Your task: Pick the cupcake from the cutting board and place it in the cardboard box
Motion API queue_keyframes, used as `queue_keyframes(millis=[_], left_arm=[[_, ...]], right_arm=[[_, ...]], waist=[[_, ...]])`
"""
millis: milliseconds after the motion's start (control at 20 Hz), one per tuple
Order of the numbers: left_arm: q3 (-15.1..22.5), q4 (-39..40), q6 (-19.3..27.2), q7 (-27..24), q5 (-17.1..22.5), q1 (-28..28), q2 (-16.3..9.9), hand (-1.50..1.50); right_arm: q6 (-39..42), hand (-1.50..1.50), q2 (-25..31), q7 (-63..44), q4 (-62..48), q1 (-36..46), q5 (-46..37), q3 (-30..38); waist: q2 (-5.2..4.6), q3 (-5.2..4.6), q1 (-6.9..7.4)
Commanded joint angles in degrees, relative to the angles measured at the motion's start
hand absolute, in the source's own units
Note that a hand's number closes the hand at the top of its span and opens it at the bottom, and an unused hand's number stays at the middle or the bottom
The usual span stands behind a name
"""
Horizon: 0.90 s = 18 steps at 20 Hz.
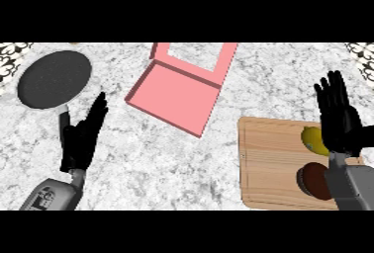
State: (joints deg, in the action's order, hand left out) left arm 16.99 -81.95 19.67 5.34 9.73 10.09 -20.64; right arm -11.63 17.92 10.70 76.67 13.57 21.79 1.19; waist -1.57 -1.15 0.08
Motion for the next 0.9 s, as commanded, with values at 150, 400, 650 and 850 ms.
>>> queue_keyframes(millis=[150,400,650,850], left_arm=[[-3.9,-0.6,-0.7,-3.0,-2.5,-4.5,-5.8,0.0],[-3.1,-0.9,0.1,-2.9,-3.3,-6.8,-5.6,0.0],[-4.8,-6.8,-2.3,-2.1,-4.3,-10.6,-6.1,0.0],[-3.9,-2.3,-0.9,-4.6,-5.4,-9.9,-4.0,0.0]], right_arm=[[9.3,-1.5,4.3,5.5,7.0,-2.0,0.5,0.4],[-7.4,1.5,9.7,1.1,3.1,-7.4,-13.5,2.6],[-2.8,-1.5,1.6,13.1,4.9,-12.5,-8.4,5.3],[3.8,-1.5,13.0,11.1,6.2,-17.4,-14.4,3.1]], waist=[[1.86,1.15,-0.07],[1.86,1.06,-0.66],[1.65,1.16,-0.06],[1.64,1.07,-0.64]])
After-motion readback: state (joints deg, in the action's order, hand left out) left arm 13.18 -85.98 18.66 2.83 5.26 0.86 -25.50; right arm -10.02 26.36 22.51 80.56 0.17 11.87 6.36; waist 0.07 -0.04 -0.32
